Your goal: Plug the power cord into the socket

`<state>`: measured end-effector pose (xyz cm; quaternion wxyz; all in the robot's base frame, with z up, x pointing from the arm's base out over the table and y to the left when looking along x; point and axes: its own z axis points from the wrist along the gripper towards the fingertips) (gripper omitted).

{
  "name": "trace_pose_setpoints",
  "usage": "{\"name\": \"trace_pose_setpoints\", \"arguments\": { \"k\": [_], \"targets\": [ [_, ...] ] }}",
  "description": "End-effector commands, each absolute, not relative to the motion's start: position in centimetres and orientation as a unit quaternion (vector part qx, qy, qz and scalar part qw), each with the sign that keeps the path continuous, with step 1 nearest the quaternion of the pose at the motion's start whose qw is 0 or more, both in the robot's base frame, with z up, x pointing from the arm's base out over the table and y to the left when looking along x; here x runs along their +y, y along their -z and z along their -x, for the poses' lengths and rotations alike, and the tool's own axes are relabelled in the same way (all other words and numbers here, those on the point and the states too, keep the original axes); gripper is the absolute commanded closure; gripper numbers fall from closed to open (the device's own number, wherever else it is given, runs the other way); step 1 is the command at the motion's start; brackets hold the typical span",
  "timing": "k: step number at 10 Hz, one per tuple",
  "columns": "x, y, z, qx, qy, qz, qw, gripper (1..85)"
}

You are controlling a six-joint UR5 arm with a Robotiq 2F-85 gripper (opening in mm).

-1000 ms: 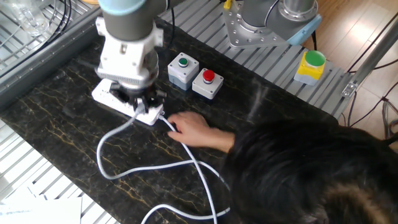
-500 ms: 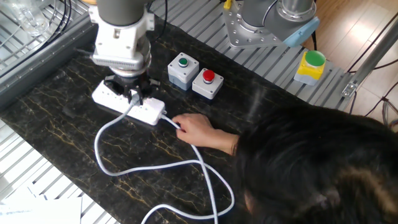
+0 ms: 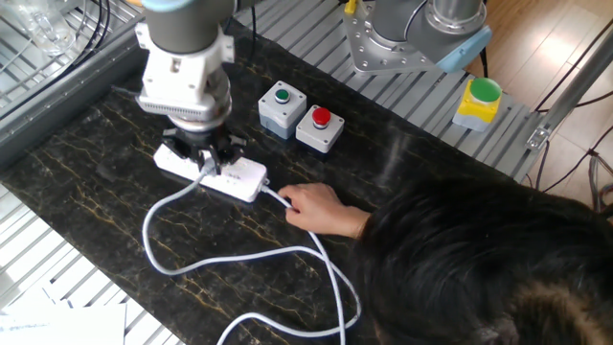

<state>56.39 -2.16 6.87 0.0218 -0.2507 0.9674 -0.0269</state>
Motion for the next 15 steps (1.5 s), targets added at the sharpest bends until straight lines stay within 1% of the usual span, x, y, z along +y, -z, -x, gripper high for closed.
{"name": "trace_pose_setpoints", "arguments": {
  "k": [1, 3, 5, 7, 9, 10, 11, 12, 15],
  "targets": [
    [0.4, -5.8, -56.9, 0.98, 0.023, 0.193, 0.04, 84.0],
    [1.5, -6.2, -56.7, 0.985, 0.021, 0.166, 0.051, 84.0],
    [1.3, -7.3, -55.3, 0.985, 0.02, 0.165, 0.046, 84.0],
    [-0.9, -7.9, -54.5, 0.975, 0.05, 0.213, 0.038, 84.0],
    [-2.5, -7.7, -54.7, 0.966, 0.059, 0.25, 0.039, 84.0],
    [-2.8, -7.6, -55.1, 0.964, 0.054, 0.257, 0.04, 84.0],
    [-1.9, -7.3, -55.1, 0.967, 0.037, 0.247, 0.044, 84.0],
    [-1.3, -7.1, -55.1, 0.97, 0.034, 0.239, 0.045, 84.0],
    [-1.8, -6.8, -54.9, 0.968, 0.04, 0.243, 0.044, 84.0]
  ]
}}
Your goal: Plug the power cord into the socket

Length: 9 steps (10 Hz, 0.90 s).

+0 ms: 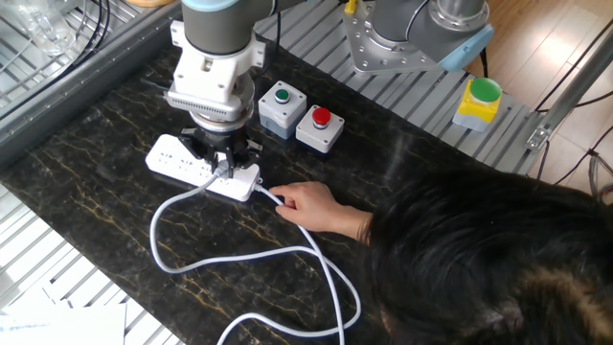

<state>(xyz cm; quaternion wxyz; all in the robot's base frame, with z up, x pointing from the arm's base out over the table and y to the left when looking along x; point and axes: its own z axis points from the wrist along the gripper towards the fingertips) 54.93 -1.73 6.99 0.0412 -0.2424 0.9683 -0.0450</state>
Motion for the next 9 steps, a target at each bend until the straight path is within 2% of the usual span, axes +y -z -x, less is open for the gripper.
{"name": "trace_pose_setpoints", "arguments": {
  "k": [1, 7, 9],
  "targets": [
    [-2.1, -6.6, -54.9, 0.968, 0.04, 0.245, 0.046, 84.0],
    [-1.2, -5.6, -54.7, 0.971, 0.024, 0.231, 0.051, 84.0],
    [-1.1, -6.2, -54.4, 0.972, 0.025, 0.228, 0.042, 84.0]
  ]
}}
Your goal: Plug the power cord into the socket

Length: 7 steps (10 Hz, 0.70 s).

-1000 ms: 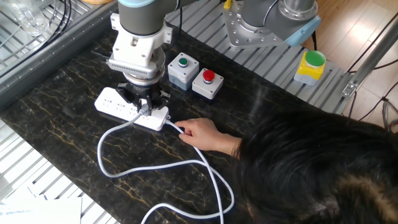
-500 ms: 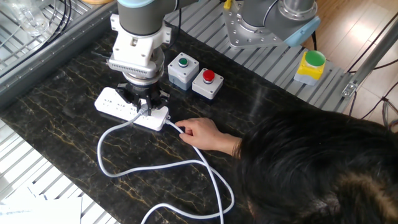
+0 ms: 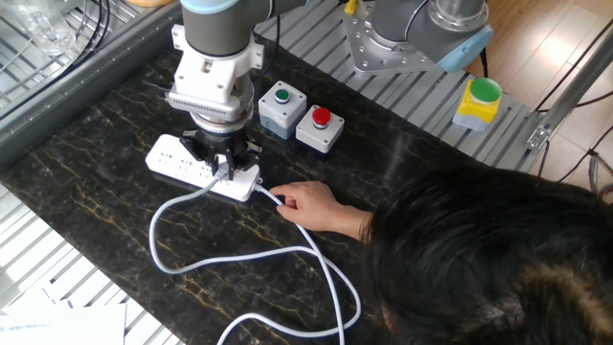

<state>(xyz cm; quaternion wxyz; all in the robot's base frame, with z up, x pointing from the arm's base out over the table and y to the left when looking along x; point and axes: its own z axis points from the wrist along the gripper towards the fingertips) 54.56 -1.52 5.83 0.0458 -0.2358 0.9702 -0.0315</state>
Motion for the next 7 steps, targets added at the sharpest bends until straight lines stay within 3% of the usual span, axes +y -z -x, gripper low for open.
{"name": "trace_pose_setpoints", "arguments": {
  "k": [1, 7],
  "targets": [
    [-1.03, -6.64, -54.38, 0.973, 0.028, 0.226, 0.037, 84.0],
    [-1.15, -6.39, -54.67, 0.972, 0.028, 0.23, 0.039, 84.0]
  ]
}}
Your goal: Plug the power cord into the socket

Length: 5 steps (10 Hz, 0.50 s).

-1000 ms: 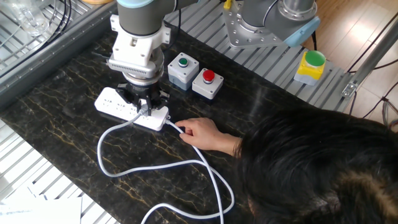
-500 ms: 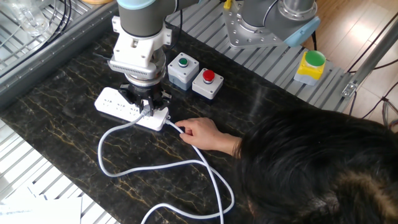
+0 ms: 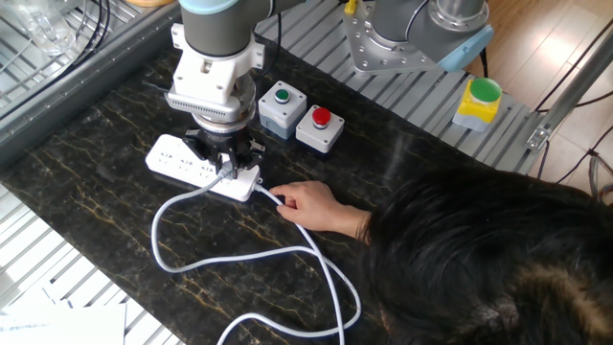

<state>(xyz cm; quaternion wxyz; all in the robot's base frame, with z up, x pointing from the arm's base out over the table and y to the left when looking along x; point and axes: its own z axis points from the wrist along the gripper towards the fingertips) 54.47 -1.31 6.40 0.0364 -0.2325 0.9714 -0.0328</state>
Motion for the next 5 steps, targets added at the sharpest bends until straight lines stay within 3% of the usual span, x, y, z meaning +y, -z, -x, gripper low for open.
{"name": "trace_pose_setpoints", "arguments": {
  "k": [1, 5],
  "targets": [
    [-1.28, -6.26, -54.82, 0.971, 0.031, 0.232, 0.04, 84.0],
    [-1.37, -5.82, -55.16, 0.97, 0.03, 0.235, 0.045, 84.0]
  ]
}}
